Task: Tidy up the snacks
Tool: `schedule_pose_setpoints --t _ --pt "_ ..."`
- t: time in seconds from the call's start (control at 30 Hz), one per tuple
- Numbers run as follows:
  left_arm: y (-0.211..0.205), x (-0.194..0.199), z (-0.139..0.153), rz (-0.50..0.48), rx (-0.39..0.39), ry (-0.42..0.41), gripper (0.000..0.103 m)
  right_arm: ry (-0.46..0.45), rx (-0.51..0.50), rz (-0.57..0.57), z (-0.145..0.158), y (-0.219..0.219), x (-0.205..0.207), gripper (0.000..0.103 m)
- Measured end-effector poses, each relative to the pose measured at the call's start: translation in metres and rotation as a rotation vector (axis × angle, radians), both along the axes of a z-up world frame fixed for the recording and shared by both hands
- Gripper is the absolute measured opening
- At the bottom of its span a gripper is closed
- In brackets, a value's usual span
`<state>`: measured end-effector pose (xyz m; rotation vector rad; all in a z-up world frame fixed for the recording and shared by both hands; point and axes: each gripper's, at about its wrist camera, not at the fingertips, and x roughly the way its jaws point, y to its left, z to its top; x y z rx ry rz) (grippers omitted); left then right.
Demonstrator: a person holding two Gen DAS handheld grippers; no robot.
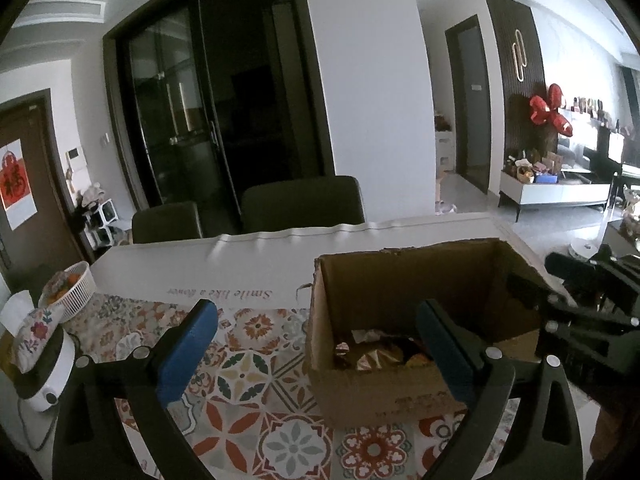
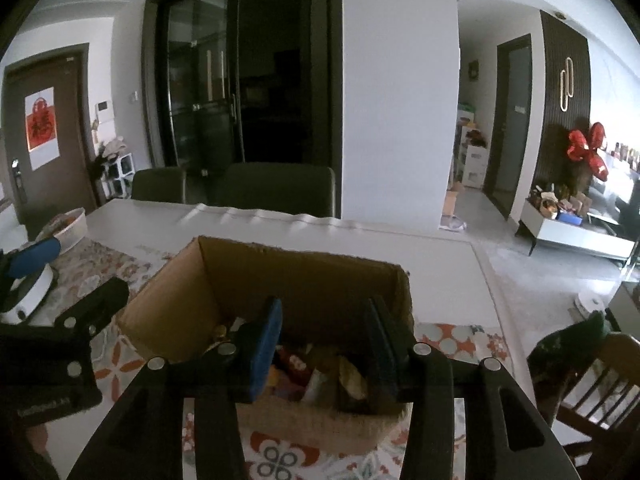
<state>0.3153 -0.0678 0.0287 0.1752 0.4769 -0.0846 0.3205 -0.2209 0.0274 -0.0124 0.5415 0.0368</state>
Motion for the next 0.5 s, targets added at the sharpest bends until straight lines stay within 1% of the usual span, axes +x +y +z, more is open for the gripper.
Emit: schedule_pose_setpoints --t 0.03,0.07,0.2,0.23,0.27,0.3,0.4,0.5 --pt "0.001 -0.003 0.002 -0.003 -0.003 -0.002 0.101 0.001 0.002 -0.002 0.0 0.0 -0.004 0.055" --pt "0.002 -0.009 0.003 -0.009 -0.006 -0.006 0.102 -0.002 0.003 -0.005 -0.001 0.0 -0.009 0.06" --pt "0.007 -0.033 0.006 -0.019 -0.015 -0.028 0.103 0.001 0.01 -0.018 0.001 -0.001 -0.029 0.06" --pt "0.008 -0.038 0.007 -0.021 -0.018 -0.031 0.103 0.001 0.014 -0.023 0.002 -0.002 -0.034 0.062" --pt "0.009 -0.044 0.007 -0.023 -0.02 -0.033 0.103 -0.002 0.016 -0.029 0.003 -0.002 -0.041 0.068" --pt "0.01 -0.05 0.007 -0.024 -0.021 -0.033 0.103 -0.008 0.014 -0.037 0.005 -0.002 -0.048 0.07" --pt "0.014 -0.07 0.008 -0.028 -0.026 -0.037 0.103 -0.027 0.007 -0.046 0.009 0.0 -0.071 0.07" --pt "0.016 -0.089 0.009 -0.051 -0.043 -0.039 0.103 -0.036 0.006 -0.049 0.014 0.002 -0.09 0.07"
